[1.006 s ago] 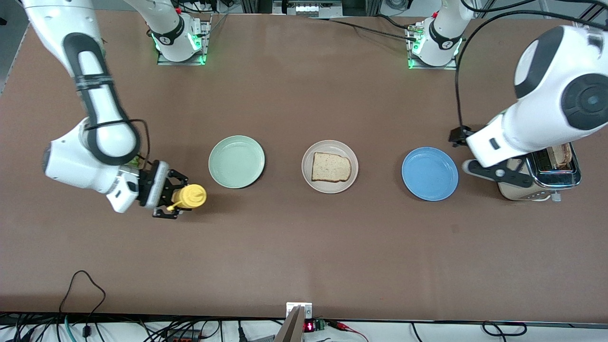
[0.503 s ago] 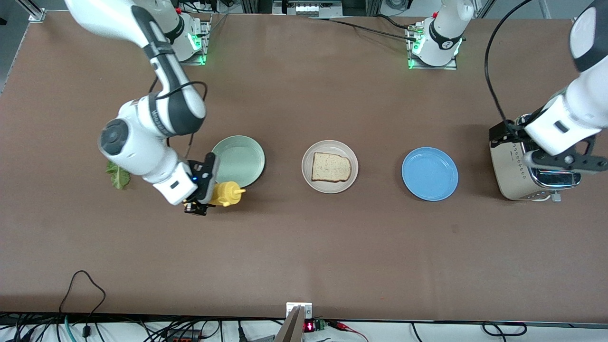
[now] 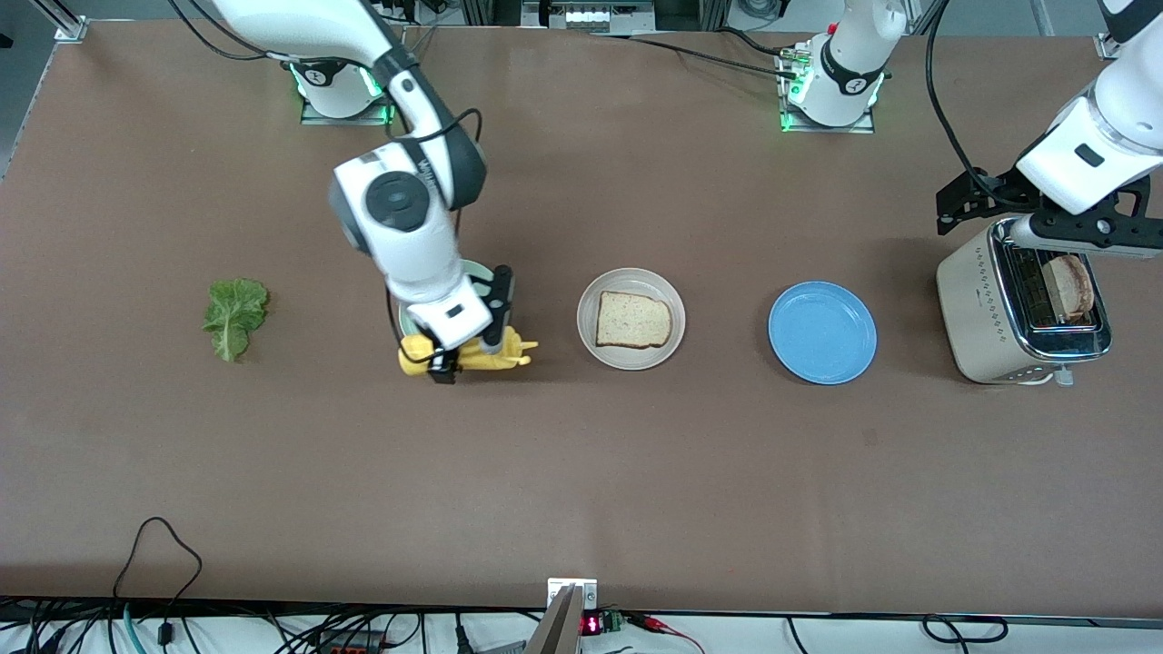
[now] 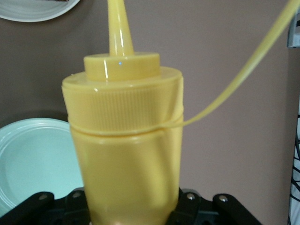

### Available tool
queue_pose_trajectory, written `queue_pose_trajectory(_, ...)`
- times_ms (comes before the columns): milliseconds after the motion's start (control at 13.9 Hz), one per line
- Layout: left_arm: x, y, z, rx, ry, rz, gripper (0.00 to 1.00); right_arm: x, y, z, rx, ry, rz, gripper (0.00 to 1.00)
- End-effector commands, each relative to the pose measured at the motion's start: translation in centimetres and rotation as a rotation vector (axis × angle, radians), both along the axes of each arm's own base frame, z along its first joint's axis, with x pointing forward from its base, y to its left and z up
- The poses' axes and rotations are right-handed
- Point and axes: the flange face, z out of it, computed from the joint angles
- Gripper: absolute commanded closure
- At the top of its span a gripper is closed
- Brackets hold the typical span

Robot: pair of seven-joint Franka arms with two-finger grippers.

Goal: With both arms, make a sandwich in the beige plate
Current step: 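Carry the yellow mustard bottle over the beige plate with the right gripper, then tilt the mustard bottle nozzle over the bread with the right gripper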

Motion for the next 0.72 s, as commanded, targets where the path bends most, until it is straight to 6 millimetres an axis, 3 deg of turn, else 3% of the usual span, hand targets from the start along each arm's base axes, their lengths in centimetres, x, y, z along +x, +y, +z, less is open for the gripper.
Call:
queue_pose_trajectory(0, -0.6, 0.1, -0.3, -0.010, -0.009, 0.009, 0.00, -1.3, 5.1, -0.3, -0.113, -0.049, -0.034, 0.61)
queue_pose_trajectory(72, -0.9, 0.2, -0.3, -0.009, 0.008, -0.002, 0.00, -2.7, 7.6, -1.9, -0.177, -0.083, -0.049, 0.61)
queue_pose_trajectory(144, -1.0, 0.7, -0.5, -0.010, 0.015, 0.007, 0.00, -3.6, 8.7, -2.8, -0.199, -0.095, -0.053, 0.61)
queue_pose_trajectory(647, -2.8, 2.5, 1.0, -0.010, 0.045, 0.023, 0.00, -8.0, 14.8, -7.5, -0.439, -0.204, -0.037, 0.61)
